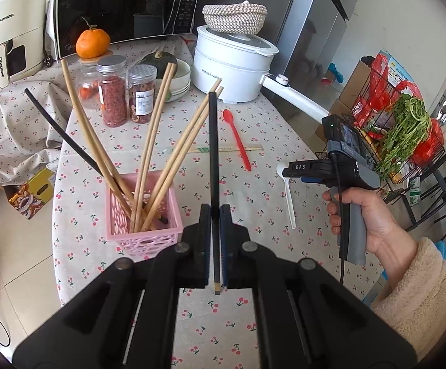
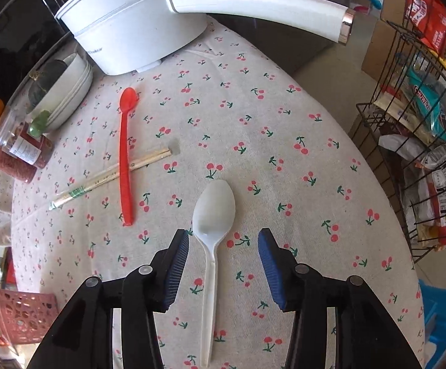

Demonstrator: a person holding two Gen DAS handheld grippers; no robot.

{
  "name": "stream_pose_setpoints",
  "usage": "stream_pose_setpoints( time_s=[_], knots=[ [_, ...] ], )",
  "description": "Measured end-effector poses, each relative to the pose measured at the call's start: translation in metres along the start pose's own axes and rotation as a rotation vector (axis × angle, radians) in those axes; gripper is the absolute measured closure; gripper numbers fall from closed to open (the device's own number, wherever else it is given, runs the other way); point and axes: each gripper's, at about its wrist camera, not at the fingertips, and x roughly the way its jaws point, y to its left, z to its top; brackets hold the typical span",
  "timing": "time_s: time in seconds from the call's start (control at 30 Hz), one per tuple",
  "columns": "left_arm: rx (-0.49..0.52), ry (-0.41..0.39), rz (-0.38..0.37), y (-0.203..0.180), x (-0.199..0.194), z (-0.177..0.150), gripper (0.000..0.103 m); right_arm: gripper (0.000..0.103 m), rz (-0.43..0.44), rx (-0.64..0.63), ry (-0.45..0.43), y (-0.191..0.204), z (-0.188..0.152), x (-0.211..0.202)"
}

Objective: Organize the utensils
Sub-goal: 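Drop the black chopstick into the pink basket with left tool while right tool lifts the white spoon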

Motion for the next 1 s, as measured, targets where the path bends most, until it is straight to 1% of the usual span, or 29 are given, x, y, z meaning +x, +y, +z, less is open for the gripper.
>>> stream_pose_setpoints(
  time_s=[0.1,0.13,0.17,0.23,0.33,0.43,0.63,0.73,0.8,0.93,1.0],
  knots=[
    [-0.005,0.001,-0.001,0.001,0.001,0.001,0.097,0.056,-0.008,-0.016,0.006,0.005,0.002,0.012],
    [-0.006,0.001,-0.002,0.001,0.000,0.001,0.097,0.066,-0.017,-0.025,-0.020,0.005,0.002,0.011],
    [-0.006,0.000,-0.004,0.001,0.000,0.001,0.097,0.072,-0.017,-0.041,-0.028,0.006,0.003,0.012],
    [-0.005,-0.005,-0.007,0.001,-0.002,0.001,0.097,0.098,0.005,-0.055,-0.031,0.005,0.003,0.013],
    [0.001,-0.034,-0.011,0.002,-0.012,0.003,0.097,0.098,0.068,-0.048,-0.054,0.002,0.002,0.004],
    [-0.003,-0.086,-0.026,0.003,-0.027,0.006,0.097,0.098,0.123,-0.055,-0.108,-0.001,0.002,-0.016],
    [-0.017,-0.251,-0.047,0.007,-0.074,0.016,0.097,0.098,0.250,-0.060,-0.218,0.002,-0.003,-0.070],
    [-0.025,-0.328,-0.031,0.013,-0.092,0.020,0.097,0.098,0.285,-0.090,-0.282,0.010,-0.009,-0.098],
    [-0.032,-0.361,-0.012,0.018,-0.099,0.023,0.097,0.098,0.306,-0.104,-0.319,0.016,-0.014,-0.114],
    [-0.064,-0.391,0.023,0.030,-0.103,0.025,0.097,0.098,0.349,-0.124,-0.376,0.024,-0.022,-0.140],
    [-0.077,-0.401,0.044,0.034,-0.101,0.025,0.097,0.098,0.357,-0.144,-0.404,0.031,-0.028,-0.151]
  ],
)
